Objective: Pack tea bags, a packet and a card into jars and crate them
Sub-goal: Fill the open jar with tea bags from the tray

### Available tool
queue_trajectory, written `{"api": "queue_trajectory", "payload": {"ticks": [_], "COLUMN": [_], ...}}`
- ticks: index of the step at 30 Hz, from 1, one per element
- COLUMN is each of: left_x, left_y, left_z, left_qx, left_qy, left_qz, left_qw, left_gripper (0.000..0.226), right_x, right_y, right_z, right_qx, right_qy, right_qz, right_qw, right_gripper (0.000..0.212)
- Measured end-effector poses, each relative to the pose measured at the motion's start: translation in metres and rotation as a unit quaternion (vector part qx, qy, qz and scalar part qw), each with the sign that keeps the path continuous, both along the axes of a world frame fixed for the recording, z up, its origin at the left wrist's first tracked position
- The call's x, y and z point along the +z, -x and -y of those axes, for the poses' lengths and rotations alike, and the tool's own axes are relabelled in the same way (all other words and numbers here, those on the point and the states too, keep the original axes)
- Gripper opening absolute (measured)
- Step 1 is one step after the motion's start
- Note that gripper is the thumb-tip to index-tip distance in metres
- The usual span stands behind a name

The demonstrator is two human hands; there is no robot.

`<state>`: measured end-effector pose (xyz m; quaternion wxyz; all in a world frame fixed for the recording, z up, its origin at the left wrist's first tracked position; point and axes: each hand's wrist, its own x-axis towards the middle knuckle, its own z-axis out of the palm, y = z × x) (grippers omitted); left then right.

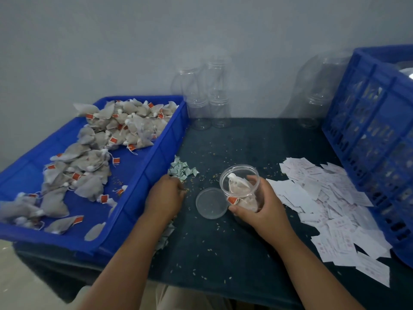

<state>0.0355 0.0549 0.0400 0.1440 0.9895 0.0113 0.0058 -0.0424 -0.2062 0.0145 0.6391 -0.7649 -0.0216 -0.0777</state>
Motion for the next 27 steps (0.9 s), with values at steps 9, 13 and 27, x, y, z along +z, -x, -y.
{"api": "queue_trajectory", "payload": {"ticks": [9, 13, 27], "left_x": [0.008, 0.023, 0.065], "left_y": [0.0, 0.0, 0.007], "left_z": [0.003, 0.015, 0.041], "left_qx": [0.019, 0.029, 0.031], "left_qy": [0.129, 0.244, 0.544], "left_qz": [0.146, 0.156, 0.092], "left_qw": [0.981, 0.957, 0.833], "left_gripper": [0.009, 0.014, 0.018], "right_x": [-0.004, -0.001, -0.003], "right_y": [-0.002, -0.001, -0.003], "right_z": [-0.001, -0.002, -0.001], "right_qx": [0.003, 0.0, -0.002], "right_qy": [0.014, 0.007, 0.003], "right_qz": [-0.004, -0.004, 0.003], "right_qw": [1.0, 1.0, 1.0], "right_gripper": [0.081, 0.082, 0.079]}}
